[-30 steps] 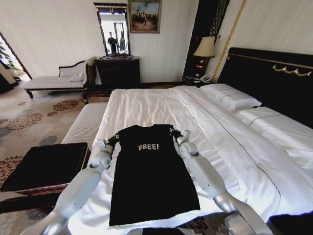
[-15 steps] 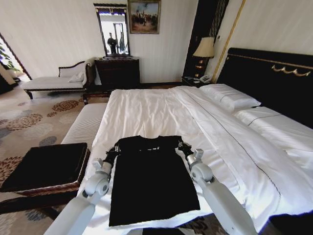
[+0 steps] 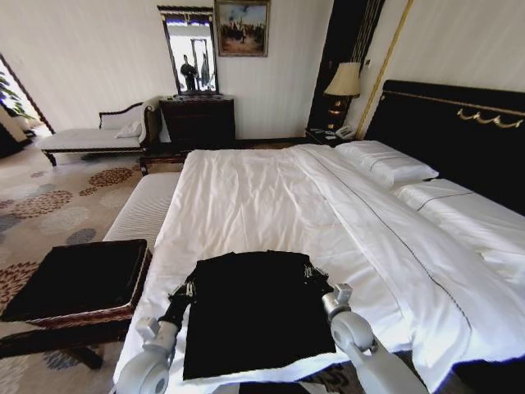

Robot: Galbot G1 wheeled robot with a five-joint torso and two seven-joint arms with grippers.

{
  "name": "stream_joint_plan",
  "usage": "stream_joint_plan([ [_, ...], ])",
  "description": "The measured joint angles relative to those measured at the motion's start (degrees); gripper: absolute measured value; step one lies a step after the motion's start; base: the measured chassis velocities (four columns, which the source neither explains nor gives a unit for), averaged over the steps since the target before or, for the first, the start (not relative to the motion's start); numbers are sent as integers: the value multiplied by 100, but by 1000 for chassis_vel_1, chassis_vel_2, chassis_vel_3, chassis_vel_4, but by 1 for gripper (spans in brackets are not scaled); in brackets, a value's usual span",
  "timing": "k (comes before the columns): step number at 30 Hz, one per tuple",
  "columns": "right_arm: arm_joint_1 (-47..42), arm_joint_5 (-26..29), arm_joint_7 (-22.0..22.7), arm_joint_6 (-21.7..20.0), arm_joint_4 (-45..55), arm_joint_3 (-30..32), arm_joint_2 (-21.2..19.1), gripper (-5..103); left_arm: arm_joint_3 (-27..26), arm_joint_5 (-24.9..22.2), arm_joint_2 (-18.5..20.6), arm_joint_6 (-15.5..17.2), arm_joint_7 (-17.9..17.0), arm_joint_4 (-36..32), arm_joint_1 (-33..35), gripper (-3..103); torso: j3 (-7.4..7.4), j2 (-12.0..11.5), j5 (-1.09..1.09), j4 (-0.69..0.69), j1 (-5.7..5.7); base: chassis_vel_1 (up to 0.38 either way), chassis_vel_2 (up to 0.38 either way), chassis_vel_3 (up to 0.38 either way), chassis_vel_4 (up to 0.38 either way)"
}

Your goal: Fold the clothes on the bed and place them into the basket.

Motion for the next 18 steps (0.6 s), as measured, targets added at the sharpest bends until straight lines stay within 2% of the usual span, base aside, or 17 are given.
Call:
stream_joint_plan([
  [8,-769,103,-17,-47,590,461,261,1,-302,117,-127,-208,143,-172,610,0,1,-1,1,1,1,0,0,0,0],
  [13,-1146,-193,-84,106,588,461,483,1,-298,259,-163,-364,169,-235,923,0,1,-1,2,1,1,0,0,0,0],
  [18,-1370,-178,-83,96,778,518,683,1,-426,364,-164,-572,188,-433,1349,0,1,-1,1,3,1,0,0,0,0],
])
